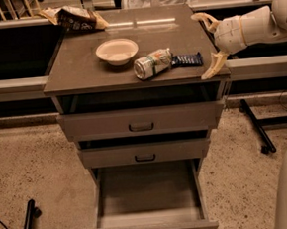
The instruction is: Pick rxbar blueberry from bottom drawer and place on counter
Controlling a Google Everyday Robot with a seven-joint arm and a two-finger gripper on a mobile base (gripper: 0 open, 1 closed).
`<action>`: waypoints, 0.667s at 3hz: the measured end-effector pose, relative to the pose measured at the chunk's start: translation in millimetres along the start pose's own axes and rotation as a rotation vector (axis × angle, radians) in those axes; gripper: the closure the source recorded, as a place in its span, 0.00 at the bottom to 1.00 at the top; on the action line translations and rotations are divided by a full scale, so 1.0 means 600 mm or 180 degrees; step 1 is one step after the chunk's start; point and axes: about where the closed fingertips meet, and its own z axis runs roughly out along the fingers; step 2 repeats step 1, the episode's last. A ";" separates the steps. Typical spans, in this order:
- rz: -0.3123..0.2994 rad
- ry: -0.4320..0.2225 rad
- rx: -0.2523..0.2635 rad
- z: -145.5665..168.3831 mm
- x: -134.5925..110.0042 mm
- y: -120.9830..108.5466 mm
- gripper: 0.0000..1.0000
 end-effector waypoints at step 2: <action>-0.0070 0.0135 -0.0017 -0.026 -0.008 -0.001 0.00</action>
Offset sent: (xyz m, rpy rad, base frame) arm 0.0000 0.0000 0.0000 0.0000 0.0000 0.0000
